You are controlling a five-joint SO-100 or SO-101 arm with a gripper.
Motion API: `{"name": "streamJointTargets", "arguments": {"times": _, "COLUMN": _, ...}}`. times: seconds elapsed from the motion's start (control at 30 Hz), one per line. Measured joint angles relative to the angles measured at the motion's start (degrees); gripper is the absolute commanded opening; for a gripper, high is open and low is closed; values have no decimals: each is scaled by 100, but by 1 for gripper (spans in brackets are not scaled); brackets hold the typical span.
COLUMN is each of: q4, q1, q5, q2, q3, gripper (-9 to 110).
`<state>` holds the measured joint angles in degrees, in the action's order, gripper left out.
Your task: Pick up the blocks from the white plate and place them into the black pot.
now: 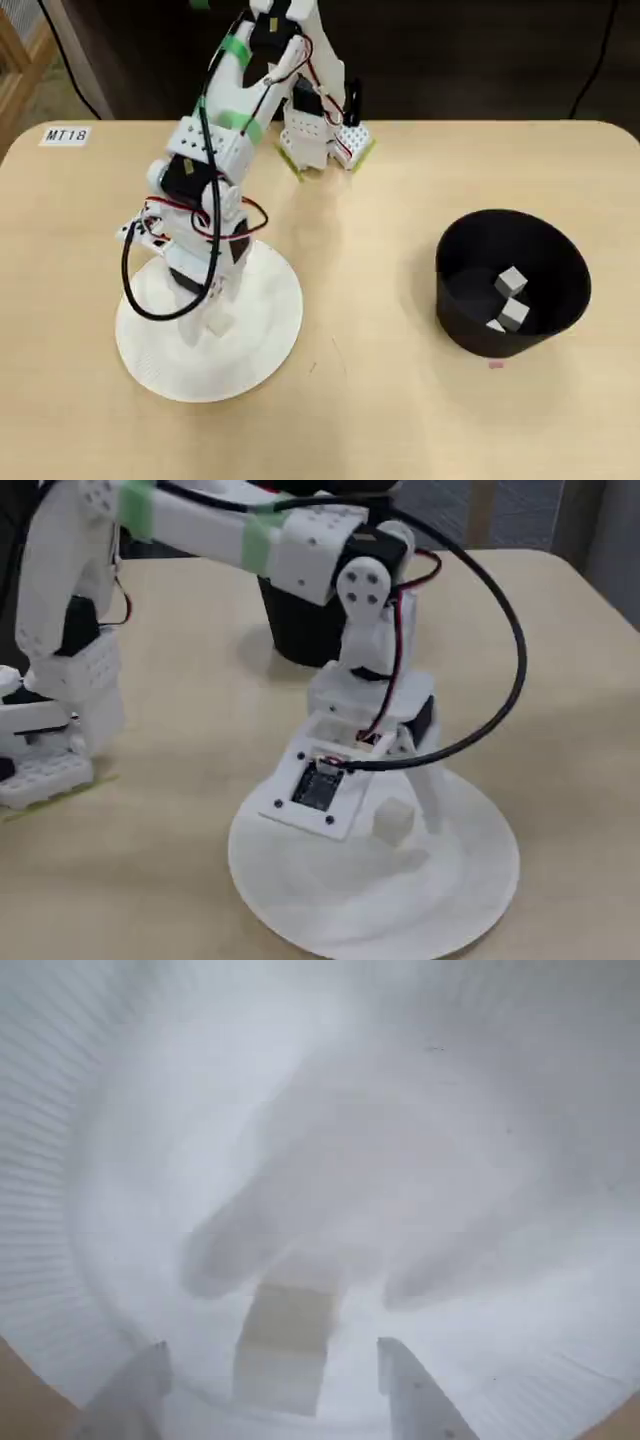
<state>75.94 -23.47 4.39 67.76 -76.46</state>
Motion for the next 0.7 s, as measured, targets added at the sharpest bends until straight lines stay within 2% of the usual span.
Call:
{"name": "streamJointTargets", "arguments": {"times": 0.07, "q4": 26, "q1": 0, "q5": 0, "q2": -141, "q3": 105, "gripper": 19}}
{"name": "streamJointTargets", "arguments": {"times": 0.23, "q4": 53, "q1": 0, "q5": 123, "q2": -475, "q3": 404, "gripper": -2}}
{"name": "streamJointTargets", "arguments": {"times": 0.53, "q4": 79, "q1": 0, "q5": 114, "q2": -677, "q3": 712, "gripper": -2}}
{"name": "streamJointTargets", "arguments": {"times": 0.7, "q4": -141, "q1": 9, "q5": -105, "q2": -237, "q3": 712, "gripper": -2}}
